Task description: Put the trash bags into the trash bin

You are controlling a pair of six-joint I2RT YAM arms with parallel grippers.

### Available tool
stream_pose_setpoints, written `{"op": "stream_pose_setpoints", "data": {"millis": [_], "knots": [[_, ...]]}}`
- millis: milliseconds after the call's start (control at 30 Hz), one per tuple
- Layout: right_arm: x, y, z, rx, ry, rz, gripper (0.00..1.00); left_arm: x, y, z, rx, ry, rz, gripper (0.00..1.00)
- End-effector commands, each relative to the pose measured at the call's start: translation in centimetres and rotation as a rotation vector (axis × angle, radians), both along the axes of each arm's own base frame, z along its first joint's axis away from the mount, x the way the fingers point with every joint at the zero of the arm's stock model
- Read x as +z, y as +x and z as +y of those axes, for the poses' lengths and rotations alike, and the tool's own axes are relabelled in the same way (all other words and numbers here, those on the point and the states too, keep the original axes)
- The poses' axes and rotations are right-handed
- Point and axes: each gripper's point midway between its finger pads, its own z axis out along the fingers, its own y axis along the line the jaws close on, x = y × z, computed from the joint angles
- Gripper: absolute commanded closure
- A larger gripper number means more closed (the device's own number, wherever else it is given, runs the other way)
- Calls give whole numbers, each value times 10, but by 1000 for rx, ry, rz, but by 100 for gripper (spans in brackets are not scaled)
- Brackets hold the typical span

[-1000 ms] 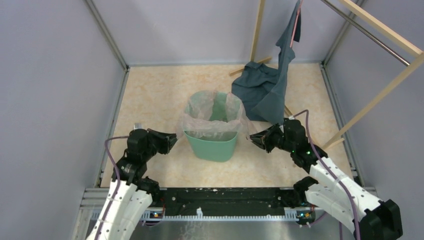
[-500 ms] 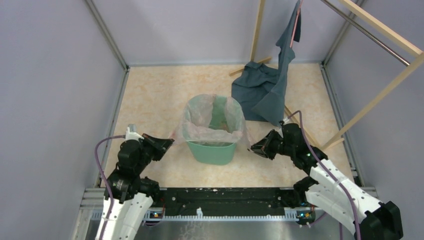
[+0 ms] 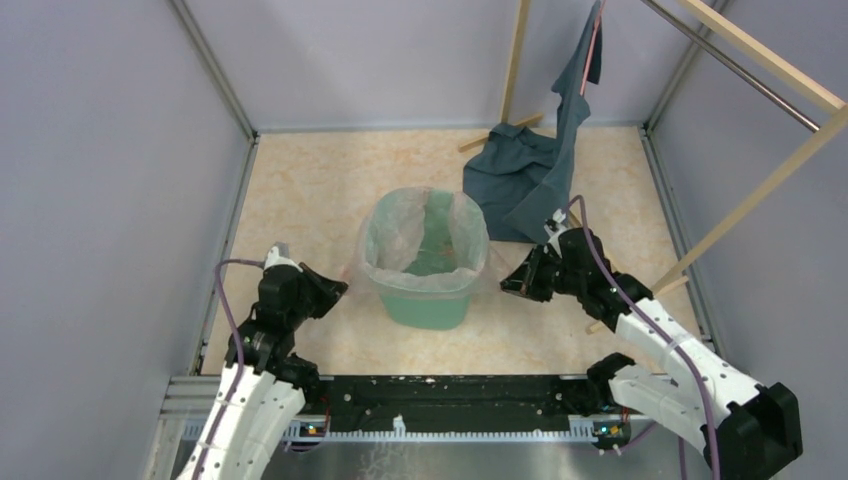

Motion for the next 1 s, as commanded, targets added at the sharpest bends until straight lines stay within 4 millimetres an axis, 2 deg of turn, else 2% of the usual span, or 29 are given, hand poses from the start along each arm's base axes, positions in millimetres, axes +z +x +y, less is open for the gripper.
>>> {"op": "stream_pose_setpoints", "data": {"millis": [0, 133, 267, 367, 467, 633, 800, 900, 967], "knots": [[16, -2, 13, 139, -12, -91, 100, -16, 16, 11, 18, 94, -6, 100], [0, -2, 5, 109, -60, -73, 100, -15, 20, 1, -37, 85, 3, 100], [-33, 15, -5, 44, -146, -90, 100, -6, 21, -12, -116, 60, -10, 100], [-66, 29, -7, 41, -227, -62, 100, -20, 20, -20, -159, 48, 17, 100], [-82, 33, 2, 80, -229, -26, 100, -44, 15, -30, -202, 9, 89, 100], [-82, 26, 28, 145, -168, -33, 100, -87, 8, -42, -241, -60, 185, 100], [-76, 26, 52, 190, -148, -42, 100, -107, 3, -46, -235, -91, 244, 100], [-85, 29, 52, 175, -149, -37, 100, -115, 0, -49, -242, -84, 278, 100], [-102, 30, 48, 160, -179, -21, 100, -121, -4, -52, -247, -83, 310, 100]]}}
